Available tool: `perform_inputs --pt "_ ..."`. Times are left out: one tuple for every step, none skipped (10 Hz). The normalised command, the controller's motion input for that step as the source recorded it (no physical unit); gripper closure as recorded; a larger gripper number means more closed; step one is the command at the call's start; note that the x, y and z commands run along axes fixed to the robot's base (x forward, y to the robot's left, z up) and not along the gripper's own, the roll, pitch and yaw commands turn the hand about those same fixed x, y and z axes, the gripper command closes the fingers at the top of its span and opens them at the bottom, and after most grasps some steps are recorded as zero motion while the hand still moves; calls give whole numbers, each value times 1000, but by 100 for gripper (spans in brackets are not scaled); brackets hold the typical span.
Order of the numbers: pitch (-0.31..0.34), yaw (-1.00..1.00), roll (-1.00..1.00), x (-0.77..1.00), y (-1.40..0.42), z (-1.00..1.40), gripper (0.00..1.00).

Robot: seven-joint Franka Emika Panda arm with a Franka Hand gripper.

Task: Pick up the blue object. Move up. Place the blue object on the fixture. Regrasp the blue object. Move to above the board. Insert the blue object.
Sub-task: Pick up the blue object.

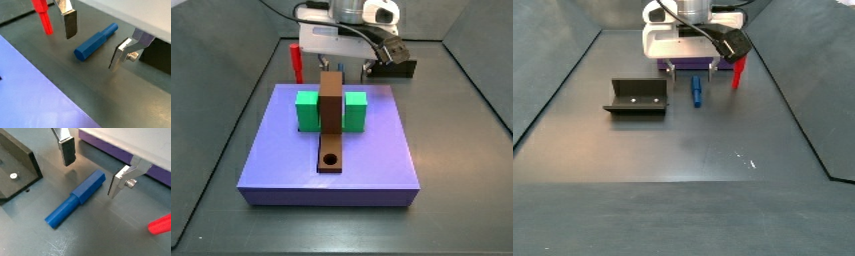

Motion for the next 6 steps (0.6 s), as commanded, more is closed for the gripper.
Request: perform_inputs --pt "1 0 9 26 0 -174 0" --pt "11 0 9 60 0 -29 0" --pt "0 0 0 0 0 -34 0" --pt "0 0 -10 0 0 -149 0" --pt "11 0 -7 17 0 -111 0" --pt "0 0 0 0 0 0 0"
